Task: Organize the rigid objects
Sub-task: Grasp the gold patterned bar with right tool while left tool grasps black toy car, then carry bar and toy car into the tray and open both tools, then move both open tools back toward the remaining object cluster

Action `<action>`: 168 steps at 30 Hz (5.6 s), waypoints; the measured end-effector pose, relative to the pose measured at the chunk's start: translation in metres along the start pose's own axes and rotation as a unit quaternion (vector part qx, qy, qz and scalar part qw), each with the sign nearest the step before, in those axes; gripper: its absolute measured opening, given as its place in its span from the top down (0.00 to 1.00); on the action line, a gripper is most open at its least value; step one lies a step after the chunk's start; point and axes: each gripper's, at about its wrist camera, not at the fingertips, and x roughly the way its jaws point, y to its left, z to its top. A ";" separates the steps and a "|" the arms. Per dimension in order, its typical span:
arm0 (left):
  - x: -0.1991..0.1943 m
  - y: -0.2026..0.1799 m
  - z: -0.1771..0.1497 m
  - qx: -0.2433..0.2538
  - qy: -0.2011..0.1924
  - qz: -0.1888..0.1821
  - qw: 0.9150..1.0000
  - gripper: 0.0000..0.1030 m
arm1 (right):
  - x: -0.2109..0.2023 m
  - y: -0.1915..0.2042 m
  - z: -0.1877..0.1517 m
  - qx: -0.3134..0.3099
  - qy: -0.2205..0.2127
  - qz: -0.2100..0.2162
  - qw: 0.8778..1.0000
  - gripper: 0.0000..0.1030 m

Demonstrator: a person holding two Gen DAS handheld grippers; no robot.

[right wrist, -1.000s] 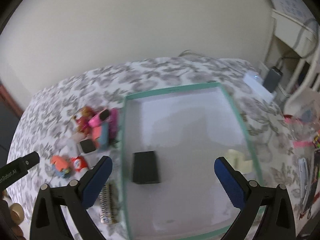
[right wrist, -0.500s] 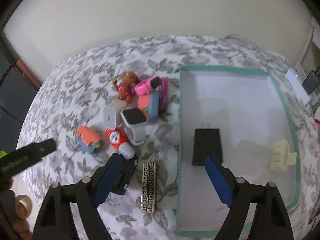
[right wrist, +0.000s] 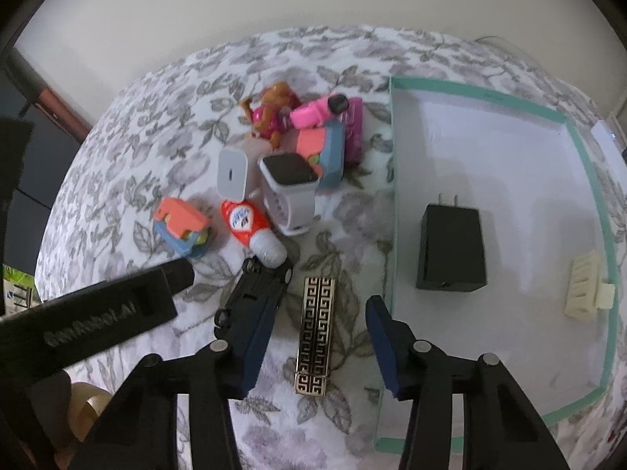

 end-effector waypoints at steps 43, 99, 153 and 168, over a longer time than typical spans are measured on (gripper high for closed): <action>0.054 -0.078 -0.027 0.075 0.079 -0.103 0.989 0.73 | 0.027 -0.006 -0.012 -0.011 0.050 0.011 0.999 0.70; -0.062 -0.144 -0.052 0.168 -0.075 -0.185 0.966 0.73 | -0.115 -0.156 -0.013 0.168 -0.117 -0.099 0.974 0.79; -0.042 -0.109 -0.031 0.108 -0.084 -0.038 0.990 0.29 | -0.081 -0.155 -0.018 0.155 -0.099 -0.085 0.979 0.33; -0.027 -0.073 -0.015 0.043 -0.052 -0.038 0.997 0.29 | -0.071 -0.152 -0.019 0.175 -0.122 -0.046 0.976 0.00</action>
